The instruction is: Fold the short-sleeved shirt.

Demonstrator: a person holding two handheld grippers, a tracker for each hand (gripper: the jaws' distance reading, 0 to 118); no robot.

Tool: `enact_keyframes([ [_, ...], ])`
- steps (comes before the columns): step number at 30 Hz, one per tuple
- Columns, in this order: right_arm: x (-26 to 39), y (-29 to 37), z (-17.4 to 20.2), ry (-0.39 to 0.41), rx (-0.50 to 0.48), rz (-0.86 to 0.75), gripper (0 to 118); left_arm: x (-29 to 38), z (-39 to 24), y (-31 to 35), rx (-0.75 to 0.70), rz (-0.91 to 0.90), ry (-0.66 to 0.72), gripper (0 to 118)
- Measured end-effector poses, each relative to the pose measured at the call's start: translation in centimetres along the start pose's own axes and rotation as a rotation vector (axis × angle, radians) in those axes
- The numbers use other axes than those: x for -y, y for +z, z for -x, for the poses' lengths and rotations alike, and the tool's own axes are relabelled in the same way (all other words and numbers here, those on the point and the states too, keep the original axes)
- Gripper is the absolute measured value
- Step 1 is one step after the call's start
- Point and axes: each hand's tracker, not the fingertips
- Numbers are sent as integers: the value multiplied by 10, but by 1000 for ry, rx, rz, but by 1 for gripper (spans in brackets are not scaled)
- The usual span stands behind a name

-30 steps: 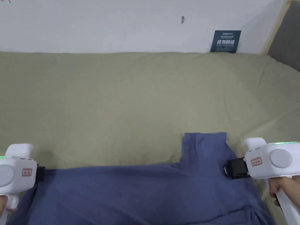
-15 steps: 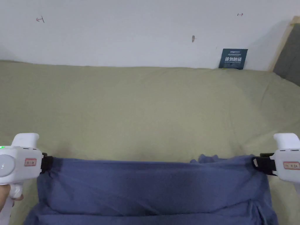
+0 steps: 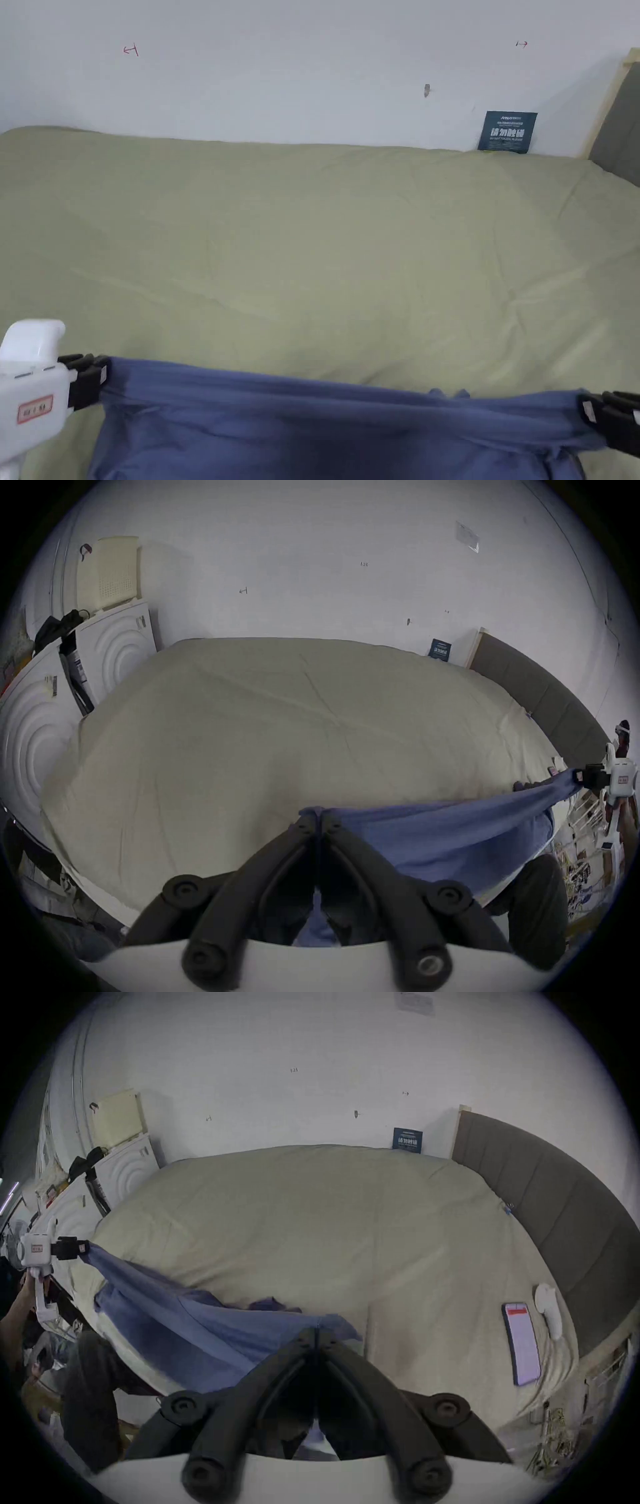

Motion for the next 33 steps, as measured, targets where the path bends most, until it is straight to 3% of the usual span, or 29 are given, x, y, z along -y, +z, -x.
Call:
enact_keyframes([
  [9,56,-13,1,-32,-8,111,2,64,9,-16,-20,67,-24,4],
  [10,58,-17,1,-36,-10,116,8,67,11,-20,-23,80,-18,18],
  [11,58,-19,2,-41,-10,122,41,69,10,-21,-20,86,-19,62],
  [12,58,-23,2,-43,9,144,67,70,10,-25,-18,101,-29,100],
  [13,56,-22,-2,-38,20,161,67,71,12,-30,-35,133,-35,100],
  [15,55,-20,-2,-35,38,150,74,72,17,-32,-20,136,-19,118],
  [16,52,-17,-1,-39,39,147,74,67,16,-28,-25,119,-3,118],
  [22,15,13,16,-68,31,-11,73,24,-33,17,-4,-35,29,117],
  [23,5,19,27,-68,30,-71,71,19,-32,17,5,-66,19,108],
  [24,-5,26,39,-60,26,-150,71,8,-45,25,11,-106,3,88],
  [25,-13,31,51,-54,27,-214,65,0,-58,32,7,-155,-11,52],
  [26,-19,36,62,-41,39,-285,26,-8,-70,38,2,-209,-14,0],
  [27,-25,41,79,-7,80,-358,1,-15,-84,44,1,-259,-7,0],
  [28,-27,50,92,-12,109,-455,1,-23,-95,53,16,-310,4,0],
  [33,-56,68,136,-17,124,-619,1,-35,-154,85,-59,-463,-68,0],
])
